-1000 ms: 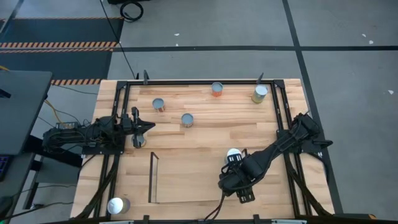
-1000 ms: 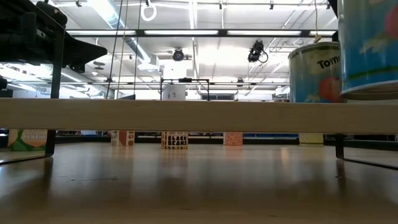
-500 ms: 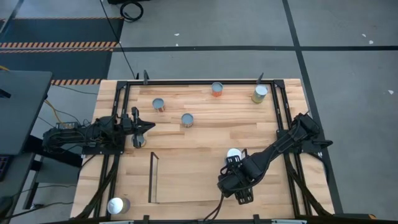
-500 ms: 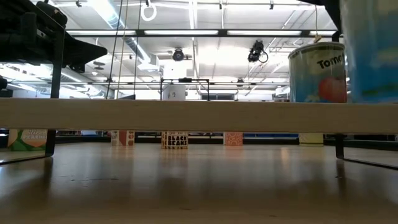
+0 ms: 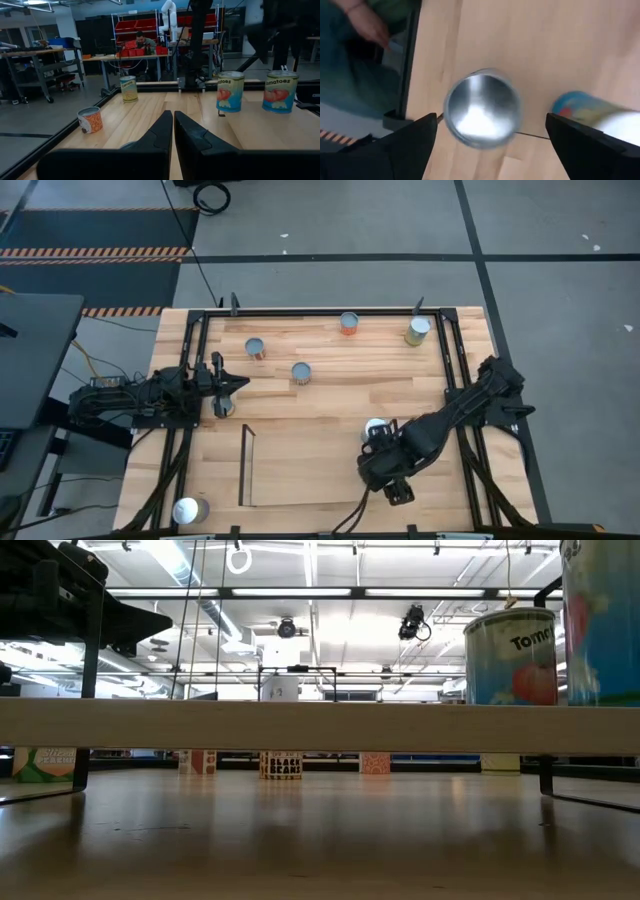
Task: Pick and place cans onto a shelf
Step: Adjust the canned tomatoes on the shelf
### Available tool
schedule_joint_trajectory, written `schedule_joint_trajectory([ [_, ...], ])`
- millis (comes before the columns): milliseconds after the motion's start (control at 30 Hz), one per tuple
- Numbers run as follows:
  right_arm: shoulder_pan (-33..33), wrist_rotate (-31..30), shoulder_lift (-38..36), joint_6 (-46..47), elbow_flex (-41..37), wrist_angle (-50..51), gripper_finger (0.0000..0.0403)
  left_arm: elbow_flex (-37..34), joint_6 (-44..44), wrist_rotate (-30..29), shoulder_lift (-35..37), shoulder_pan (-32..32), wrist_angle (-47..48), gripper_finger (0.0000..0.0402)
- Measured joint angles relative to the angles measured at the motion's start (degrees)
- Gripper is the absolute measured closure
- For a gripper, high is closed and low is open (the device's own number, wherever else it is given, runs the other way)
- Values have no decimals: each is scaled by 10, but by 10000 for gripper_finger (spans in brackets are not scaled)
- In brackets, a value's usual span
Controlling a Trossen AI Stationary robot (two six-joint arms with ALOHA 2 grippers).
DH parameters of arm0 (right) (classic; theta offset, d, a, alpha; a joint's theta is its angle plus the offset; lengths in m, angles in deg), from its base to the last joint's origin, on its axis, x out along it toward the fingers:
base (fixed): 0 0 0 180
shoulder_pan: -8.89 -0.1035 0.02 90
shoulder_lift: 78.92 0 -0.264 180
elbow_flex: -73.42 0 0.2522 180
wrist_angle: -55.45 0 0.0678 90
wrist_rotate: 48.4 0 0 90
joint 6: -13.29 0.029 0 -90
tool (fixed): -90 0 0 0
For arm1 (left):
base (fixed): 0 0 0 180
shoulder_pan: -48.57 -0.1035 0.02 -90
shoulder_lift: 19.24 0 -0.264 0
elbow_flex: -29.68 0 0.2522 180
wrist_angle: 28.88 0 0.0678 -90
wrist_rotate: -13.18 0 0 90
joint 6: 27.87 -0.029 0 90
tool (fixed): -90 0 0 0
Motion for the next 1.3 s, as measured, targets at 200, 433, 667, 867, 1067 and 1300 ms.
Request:
schedule_joint_trajectory([
  [200, 24, -87, -25, 62, -3, 80, 30, 0, 0, 0, 0, 0, 0, 377],
  [433, 41, -19, 7, 32, -45, 40, 21, 0, 0, 0, 0, 0, 0, 377],
  [667, 51, -28, 10, 30, -58, 45, 19, 0, 0, 0, 0, 0, 0, 377],
  [867, 66, 10, 10, 29, -58, 17, 19, 0, 0, 0, 0, 0, 0, 377],
  [1067, 68, 52, 10, 29, -58, -10, 19, 0, 0, 0, 0, 0, 0, 377],
  [1300, 68, 46, 9, 27, -45, 7, 19, 0, 0, 0, 0, 0, 0, 377],
])
